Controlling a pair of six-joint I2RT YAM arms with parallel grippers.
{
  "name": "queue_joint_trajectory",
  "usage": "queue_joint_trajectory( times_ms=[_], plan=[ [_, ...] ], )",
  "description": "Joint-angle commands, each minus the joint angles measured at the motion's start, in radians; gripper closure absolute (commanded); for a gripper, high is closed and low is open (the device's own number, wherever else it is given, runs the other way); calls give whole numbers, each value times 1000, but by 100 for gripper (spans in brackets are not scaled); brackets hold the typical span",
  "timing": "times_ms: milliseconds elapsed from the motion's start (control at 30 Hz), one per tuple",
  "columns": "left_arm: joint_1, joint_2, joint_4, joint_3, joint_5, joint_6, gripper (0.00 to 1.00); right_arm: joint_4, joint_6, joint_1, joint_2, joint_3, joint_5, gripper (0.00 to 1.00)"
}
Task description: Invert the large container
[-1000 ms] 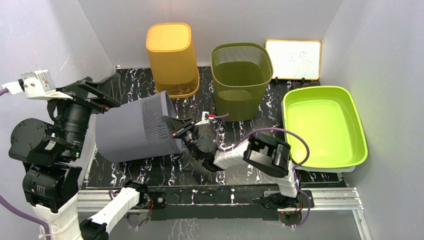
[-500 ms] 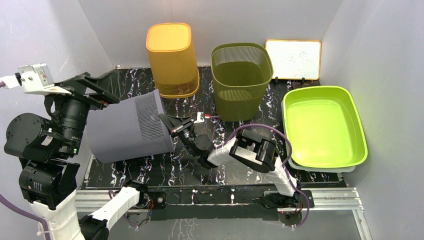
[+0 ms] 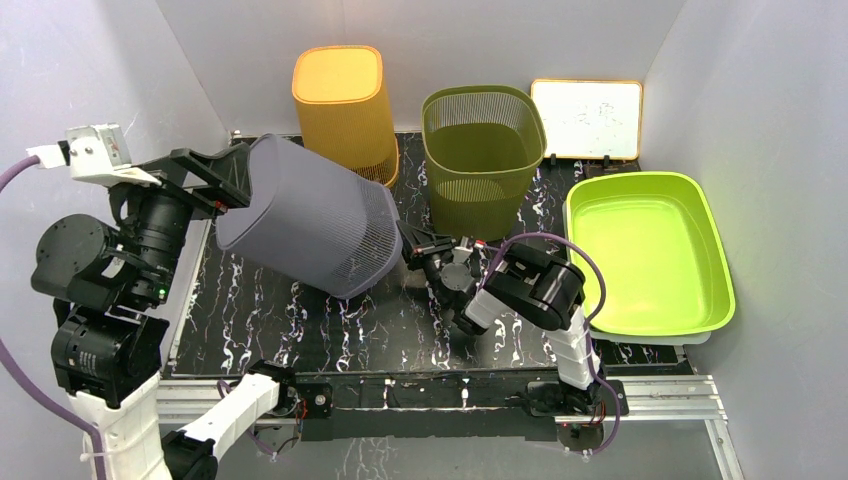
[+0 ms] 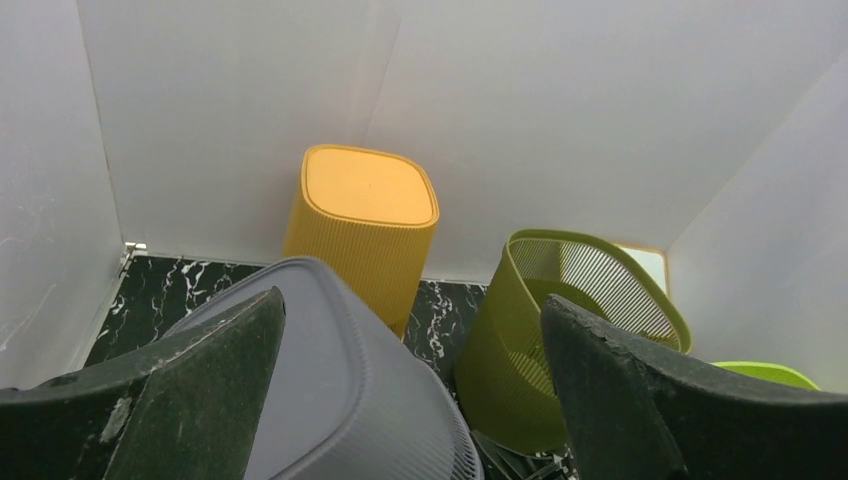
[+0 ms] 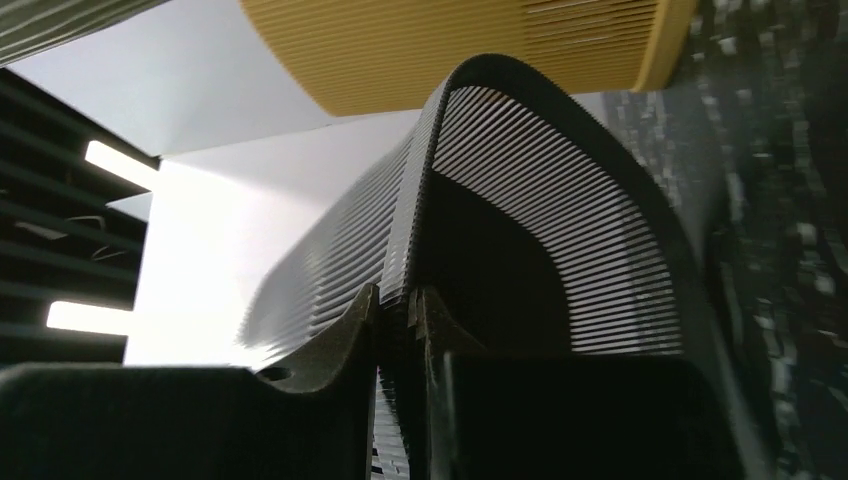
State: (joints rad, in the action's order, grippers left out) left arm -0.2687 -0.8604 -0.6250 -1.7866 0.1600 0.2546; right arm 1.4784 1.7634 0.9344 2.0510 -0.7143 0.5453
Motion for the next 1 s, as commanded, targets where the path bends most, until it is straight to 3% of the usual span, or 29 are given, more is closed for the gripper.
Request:
queue_joint_trajectory(
  times_ms=[0,233,567,967],
  plan=[
    [-3,22,18,36,-5,-5,2,337,31,-9,51,95,-5,99],
    [-3,32,22,70,3,-9,2,336,-13,-18,79,117,-33,97],
    [-3,52,34,123,-1,-1,2,252,-93,-20,58,177,-61,87],
    [-4,69,51,177,-13,15,2,-7,-196,-25,4,181,-100,79]
  ],
)
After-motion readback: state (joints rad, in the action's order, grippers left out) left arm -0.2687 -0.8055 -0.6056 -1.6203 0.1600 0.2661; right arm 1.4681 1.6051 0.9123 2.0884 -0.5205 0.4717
